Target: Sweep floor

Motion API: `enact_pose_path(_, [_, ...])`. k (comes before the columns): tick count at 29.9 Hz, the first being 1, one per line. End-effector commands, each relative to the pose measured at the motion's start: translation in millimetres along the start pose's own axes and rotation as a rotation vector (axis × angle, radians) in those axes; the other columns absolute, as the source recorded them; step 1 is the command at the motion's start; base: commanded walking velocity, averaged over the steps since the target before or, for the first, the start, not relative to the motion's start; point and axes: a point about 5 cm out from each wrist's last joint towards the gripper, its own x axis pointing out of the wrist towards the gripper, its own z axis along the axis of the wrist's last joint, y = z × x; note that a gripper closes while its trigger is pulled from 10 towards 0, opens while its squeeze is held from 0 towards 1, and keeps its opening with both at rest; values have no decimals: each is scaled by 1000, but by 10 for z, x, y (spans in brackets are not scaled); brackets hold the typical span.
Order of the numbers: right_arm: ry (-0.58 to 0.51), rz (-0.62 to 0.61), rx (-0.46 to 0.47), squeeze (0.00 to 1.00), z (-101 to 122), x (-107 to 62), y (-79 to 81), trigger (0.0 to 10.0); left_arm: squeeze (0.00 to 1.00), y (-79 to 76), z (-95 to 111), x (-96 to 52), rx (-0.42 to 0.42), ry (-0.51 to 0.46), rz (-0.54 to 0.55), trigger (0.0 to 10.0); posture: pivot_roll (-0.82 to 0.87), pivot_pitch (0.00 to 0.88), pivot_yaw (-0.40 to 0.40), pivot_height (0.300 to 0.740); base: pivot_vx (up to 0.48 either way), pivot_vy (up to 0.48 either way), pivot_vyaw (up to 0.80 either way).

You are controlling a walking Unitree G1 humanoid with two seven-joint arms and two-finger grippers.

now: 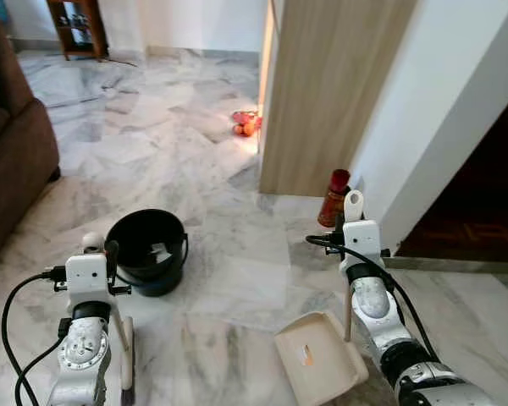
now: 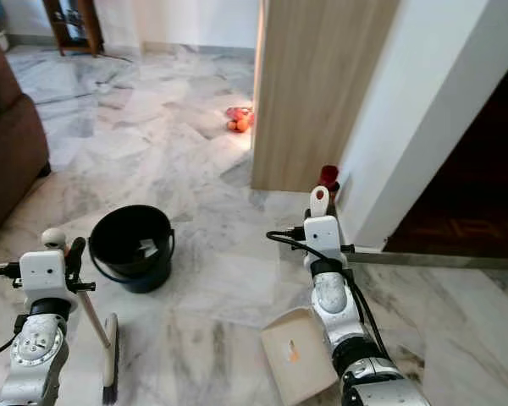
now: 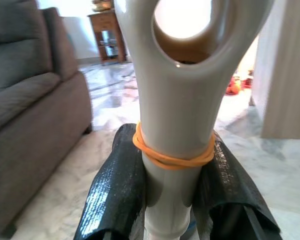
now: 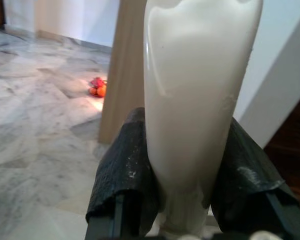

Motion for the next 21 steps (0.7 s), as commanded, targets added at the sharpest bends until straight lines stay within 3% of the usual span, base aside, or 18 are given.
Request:
enact_pose_path(1, [-36,0,-11,0,100,72,-21,10000,0,-6,82,46,15,-39,-2,10000,201,0,-63,740,0,-461,-800])
enact_pose_path(3, [-37,0,-10,0,103,74,-22,10000,0,-4,82,48,12,-38,0,10000,201,0,-63,740,0,-446,-800])
enact_pose_path(21, [-38,-7,-5,0,111,82,-31,10000,0,-7,87,62,5,-39,6,10000,199,0,-59,740,0,0,-800])
